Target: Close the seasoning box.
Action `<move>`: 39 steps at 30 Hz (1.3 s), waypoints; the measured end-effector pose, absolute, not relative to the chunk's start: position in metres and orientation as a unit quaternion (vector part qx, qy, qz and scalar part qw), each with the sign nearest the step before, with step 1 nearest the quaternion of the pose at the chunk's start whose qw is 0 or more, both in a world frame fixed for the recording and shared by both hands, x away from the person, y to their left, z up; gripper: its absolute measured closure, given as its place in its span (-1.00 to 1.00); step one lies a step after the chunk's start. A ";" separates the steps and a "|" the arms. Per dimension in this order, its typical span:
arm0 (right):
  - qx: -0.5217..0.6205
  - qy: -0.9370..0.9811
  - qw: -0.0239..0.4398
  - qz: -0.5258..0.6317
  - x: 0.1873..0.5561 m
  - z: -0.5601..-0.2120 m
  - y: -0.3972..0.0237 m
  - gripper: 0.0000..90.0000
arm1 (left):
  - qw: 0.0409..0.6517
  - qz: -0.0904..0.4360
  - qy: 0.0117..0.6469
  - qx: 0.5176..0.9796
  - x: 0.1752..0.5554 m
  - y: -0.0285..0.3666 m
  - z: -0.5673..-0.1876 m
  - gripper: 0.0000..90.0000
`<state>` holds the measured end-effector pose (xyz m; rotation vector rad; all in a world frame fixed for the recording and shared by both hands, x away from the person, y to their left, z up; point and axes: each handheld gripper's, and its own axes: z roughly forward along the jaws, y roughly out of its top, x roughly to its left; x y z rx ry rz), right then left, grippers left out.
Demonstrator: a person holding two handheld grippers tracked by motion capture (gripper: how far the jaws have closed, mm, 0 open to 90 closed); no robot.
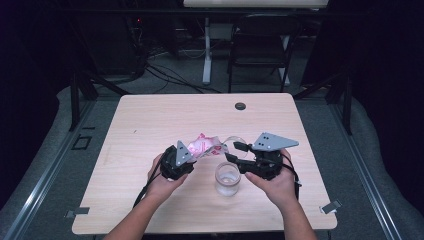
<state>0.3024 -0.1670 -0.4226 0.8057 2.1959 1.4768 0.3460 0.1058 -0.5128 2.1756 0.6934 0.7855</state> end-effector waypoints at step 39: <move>0.239 0.808 0.232 0.485 0.290 -0.435 -0.161 0.13 | 0.292 0.387 0.234 0.843 0.336 0.104 -0.515 0.34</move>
